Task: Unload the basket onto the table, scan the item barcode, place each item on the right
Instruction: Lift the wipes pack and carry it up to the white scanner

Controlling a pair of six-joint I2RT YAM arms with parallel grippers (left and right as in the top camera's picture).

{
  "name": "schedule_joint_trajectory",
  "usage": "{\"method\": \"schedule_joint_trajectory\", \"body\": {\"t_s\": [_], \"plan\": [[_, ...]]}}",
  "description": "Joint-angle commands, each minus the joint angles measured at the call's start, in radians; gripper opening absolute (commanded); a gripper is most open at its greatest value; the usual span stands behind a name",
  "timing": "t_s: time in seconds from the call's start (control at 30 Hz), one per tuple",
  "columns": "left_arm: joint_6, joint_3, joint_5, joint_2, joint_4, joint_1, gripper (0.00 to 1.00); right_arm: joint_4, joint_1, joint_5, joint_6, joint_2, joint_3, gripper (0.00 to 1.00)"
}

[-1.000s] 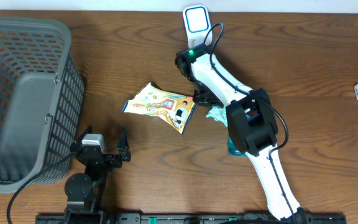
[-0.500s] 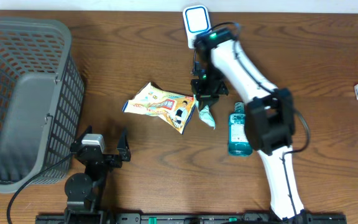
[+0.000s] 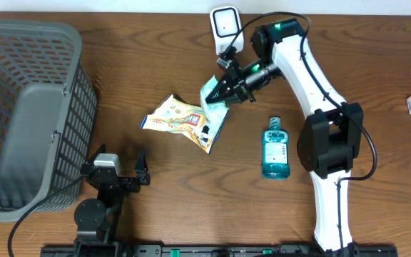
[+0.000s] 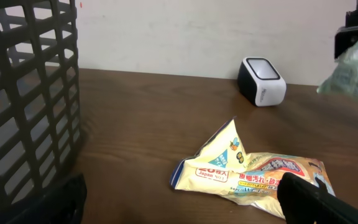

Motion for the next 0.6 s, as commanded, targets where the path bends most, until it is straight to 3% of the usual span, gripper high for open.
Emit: {"method": "schedule_joint_trajectory", "body": {"t_s": [0.0, 0.57], "plan": [[0.013, -0.024, 0.01, -0.002, -0.019, -0.003, 0.98, 0.0, 0.007, -0.173, 0.058, -0.02, 0.0, 0.01], [0.013, -0.024, 0.01, -0.002, -0.019, -0.003, 0.98, 0.0, -0.011, -0.104, 0.02, -0.135, -0.018, 0.01]]}}
